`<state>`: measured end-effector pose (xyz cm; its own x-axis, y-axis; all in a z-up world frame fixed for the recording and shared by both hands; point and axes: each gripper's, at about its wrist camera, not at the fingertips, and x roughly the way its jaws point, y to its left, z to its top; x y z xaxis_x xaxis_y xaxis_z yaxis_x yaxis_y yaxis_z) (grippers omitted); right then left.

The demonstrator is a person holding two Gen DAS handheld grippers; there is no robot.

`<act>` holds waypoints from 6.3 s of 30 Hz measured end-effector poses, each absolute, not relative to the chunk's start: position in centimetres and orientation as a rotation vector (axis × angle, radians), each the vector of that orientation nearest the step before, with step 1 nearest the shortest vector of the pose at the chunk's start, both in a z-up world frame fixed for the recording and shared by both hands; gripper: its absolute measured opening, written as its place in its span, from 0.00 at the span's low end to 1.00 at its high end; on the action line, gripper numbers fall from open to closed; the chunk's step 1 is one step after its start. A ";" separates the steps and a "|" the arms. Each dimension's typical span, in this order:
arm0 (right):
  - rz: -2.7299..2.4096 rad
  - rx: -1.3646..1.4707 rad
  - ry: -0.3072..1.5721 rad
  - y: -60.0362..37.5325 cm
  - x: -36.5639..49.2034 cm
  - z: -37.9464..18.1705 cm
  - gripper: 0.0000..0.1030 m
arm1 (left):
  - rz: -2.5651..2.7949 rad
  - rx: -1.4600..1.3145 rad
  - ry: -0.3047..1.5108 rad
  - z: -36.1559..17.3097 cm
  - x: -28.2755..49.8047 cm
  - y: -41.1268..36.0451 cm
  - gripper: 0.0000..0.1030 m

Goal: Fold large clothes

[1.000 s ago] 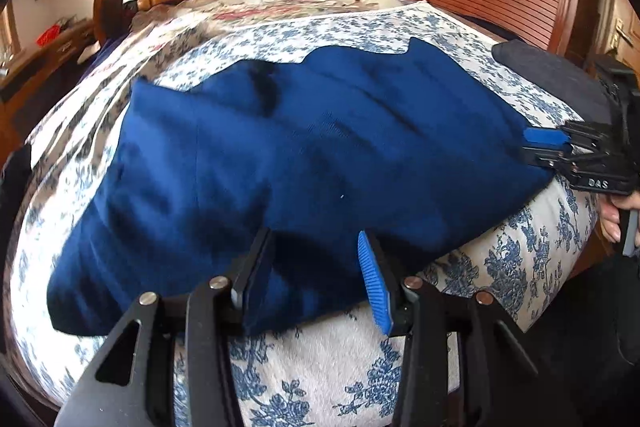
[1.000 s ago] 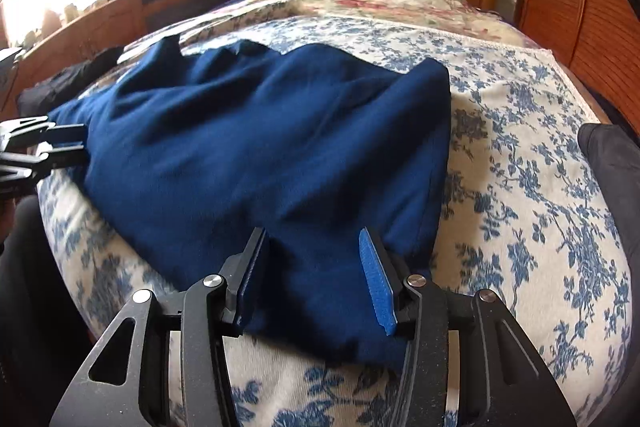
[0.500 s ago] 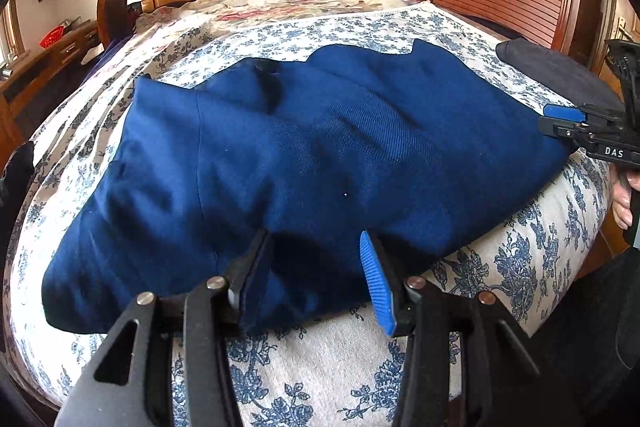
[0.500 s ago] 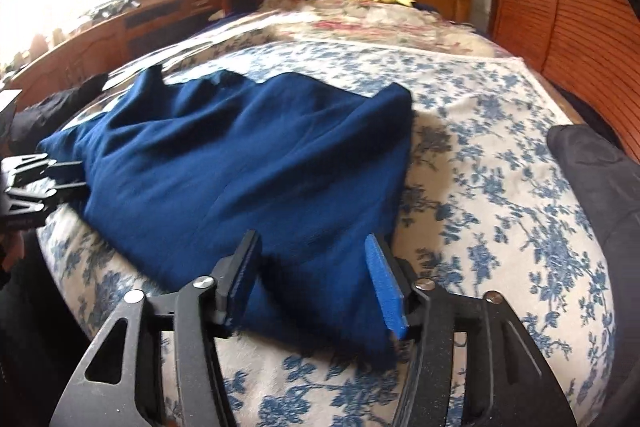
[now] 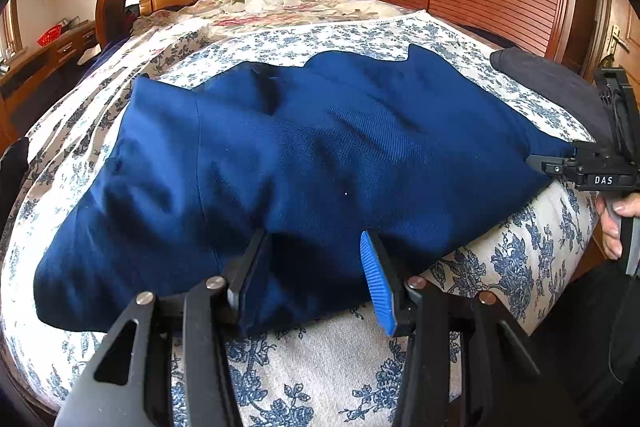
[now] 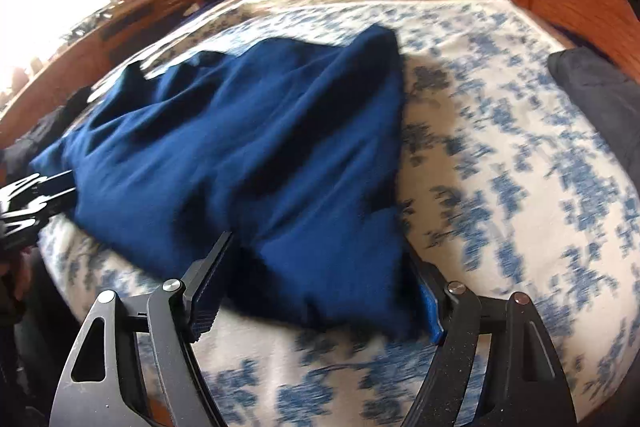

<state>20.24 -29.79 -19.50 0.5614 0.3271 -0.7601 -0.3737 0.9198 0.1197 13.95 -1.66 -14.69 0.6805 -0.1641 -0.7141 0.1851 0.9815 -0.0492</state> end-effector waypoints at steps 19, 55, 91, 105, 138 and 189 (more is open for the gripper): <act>0.535 0.095 0.813 -29.6 20.0 -18.0 0.21 | -0.195 -0.024 0.800 -14.4 13.7 -1.0 0.44; 0.904 -0.303 0.713 4.3 16.4 -13.4 0.13 | 0.044 -0.181 0.628 -9.2 1.9 17.8 0.44; 0.847 -0.224 0.824 -7.7 16.9 -16.4 0.21 | -0.072 -0.150 0.704 -10.1 11.3 10.7 0.44; 0.841 -0.211 0.728 -6.9 16.9 -12.4 0.22 | -0.051 -0.206 0.671 -11.1 10.2 13.8 0.05; 0.697 -0.344 0.805 -6.4 36.7 -18.6 0.54 | 0.099 -0.183 0.704 -11.8 7.0 15.7 0.42; 0.586 -0.201 0.934 -10.3 43.8 -19.0 0.13 | -0.009 -0.180 0.762 -14.6 10.3 14.7 0.45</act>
